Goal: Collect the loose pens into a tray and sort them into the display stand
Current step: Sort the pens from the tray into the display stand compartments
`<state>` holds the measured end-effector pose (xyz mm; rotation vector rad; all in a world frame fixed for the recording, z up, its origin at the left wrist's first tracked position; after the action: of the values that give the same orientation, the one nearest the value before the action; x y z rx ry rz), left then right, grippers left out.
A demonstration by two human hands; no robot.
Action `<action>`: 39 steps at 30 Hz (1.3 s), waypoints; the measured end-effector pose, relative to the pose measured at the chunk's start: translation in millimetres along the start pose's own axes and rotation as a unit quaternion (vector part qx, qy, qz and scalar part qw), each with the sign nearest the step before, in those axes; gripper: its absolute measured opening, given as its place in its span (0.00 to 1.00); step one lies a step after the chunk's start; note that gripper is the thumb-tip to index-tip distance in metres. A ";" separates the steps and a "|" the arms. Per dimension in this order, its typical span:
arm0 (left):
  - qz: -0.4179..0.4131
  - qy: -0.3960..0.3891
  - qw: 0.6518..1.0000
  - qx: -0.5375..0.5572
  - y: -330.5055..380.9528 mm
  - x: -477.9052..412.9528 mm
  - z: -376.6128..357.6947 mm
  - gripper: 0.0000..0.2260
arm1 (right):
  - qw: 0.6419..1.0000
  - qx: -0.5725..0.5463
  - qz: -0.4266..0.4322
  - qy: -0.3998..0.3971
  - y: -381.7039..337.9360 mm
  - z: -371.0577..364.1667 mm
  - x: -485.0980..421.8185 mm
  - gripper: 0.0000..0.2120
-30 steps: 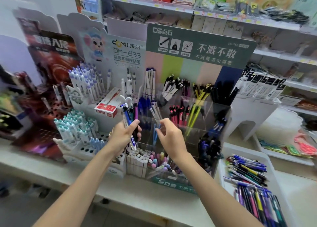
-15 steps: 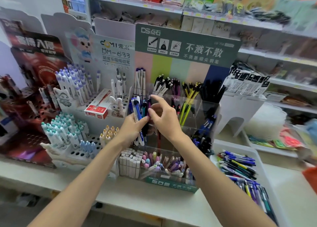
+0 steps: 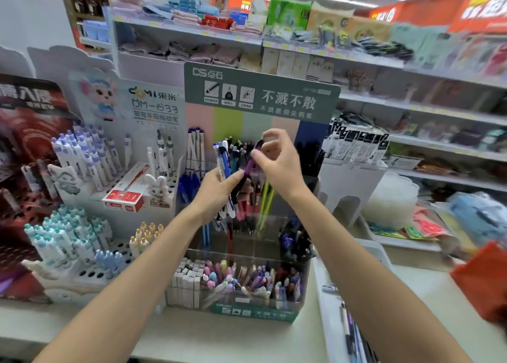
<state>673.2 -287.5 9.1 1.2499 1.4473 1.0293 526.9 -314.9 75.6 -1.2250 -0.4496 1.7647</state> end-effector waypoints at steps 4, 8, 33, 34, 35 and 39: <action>0.009 0.034 0.999 0.018 -5.6 -6.9 14.8 0.10 | 0.994 0.019 0.015 0.106 -3.8 33.0 -30.4 0.14; 0.018 0.037 0.999 0.007 -10.3 -5.8 19.8 0.07 | 0.987 0.115 0.058 0.092 -2.8 25.9 -46.2 0.14; -0.012 0.039 0.999 -0.006 2.4 -10.7 23.2 0.05 | 0.999 -0.032 -0.041 0.004 18.7 40.9 -24.5 0.02; -0.019 0.069 0.997 0.007 4.6 -13.0 25.3 0.05 | 0.998 -0.004 -0.041 -0.042 19.7 41.5 -22.0 0.02; -0.028 0.097 0.995 0.014 8.4 -15.4 27.3 0.06 | 0.994 0.026 -0.042 -0.102 20.5 40.7 -18.0 0.02; -0.081 0.094 0.989 -0.081 25.0 -25.2 23.2 0.06 | 0.951 0.107 -0.050 -0.287 27.4 27.6 3.7 0.15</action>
<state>702.4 -308.8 31.5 0.9236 1.5469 1.1514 489.5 -320.7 66.2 -0.5115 -0.6187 2.0093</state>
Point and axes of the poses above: each hand's wrist, its own x-axis away from the middle knuckle, its own z-axis out of the back of the hand, y = z × x, the point moved 4 cm from there along -x, towards the middle knuckle, and after that the axes turned 8 degrees about x, right-handed, at the moved point
